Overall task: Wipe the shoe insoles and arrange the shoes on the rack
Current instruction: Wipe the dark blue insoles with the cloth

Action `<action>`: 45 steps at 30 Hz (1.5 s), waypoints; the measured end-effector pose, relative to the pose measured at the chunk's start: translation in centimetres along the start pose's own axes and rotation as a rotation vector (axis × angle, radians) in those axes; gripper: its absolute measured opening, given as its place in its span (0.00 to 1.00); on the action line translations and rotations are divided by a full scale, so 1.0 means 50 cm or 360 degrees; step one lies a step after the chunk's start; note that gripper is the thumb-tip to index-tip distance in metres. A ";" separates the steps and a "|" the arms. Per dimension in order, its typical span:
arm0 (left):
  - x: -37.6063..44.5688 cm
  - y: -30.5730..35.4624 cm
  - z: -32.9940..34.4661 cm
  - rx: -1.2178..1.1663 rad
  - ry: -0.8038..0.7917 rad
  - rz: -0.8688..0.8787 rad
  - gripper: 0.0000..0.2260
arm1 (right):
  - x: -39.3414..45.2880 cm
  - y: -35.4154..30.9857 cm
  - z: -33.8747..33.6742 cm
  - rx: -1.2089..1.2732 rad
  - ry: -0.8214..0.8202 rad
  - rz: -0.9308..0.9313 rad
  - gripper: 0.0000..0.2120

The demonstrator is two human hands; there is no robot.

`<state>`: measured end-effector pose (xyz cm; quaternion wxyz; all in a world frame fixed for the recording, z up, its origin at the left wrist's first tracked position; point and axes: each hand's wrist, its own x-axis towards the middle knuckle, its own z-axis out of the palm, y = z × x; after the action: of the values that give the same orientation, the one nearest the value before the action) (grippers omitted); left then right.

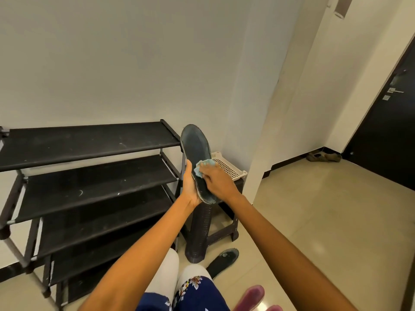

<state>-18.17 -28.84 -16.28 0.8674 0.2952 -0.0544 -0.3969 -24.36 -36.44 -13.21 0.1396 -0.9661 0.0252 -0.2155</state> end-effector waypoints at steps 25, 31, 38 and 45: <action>0.001 0.067 -0.072 -0.0159 0.0004 0.0095 0.37 | -0.022 -0.076 0.050 0.0542 0.0102 0.0426 0.07; 0.013 0.085 -0.084 -0.0219 0.0045 0.0170 0.37 | -0.039 -0.119 0.090 0.0640 0.0153 0.0416 0.06; 0.005 0.074 -0.066 -0.0270 0.0045 0.0189 0.36 | -0.029 -0.098 0.085 0.0429 0.0257 0.0594 0.07; 0.010 0.079 -0.071 -0.0278 0.0100 0.0163 0.37 | -0.039 -0.084 0.100 0.0509 0.0331 0.0623 0.07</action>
<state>-14.08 -25.53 -17.06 0.9103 0.2276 -0.0072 -0.3457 -24.07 -30.91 -17.18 0.3261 -0.8813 0.1912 -0.2836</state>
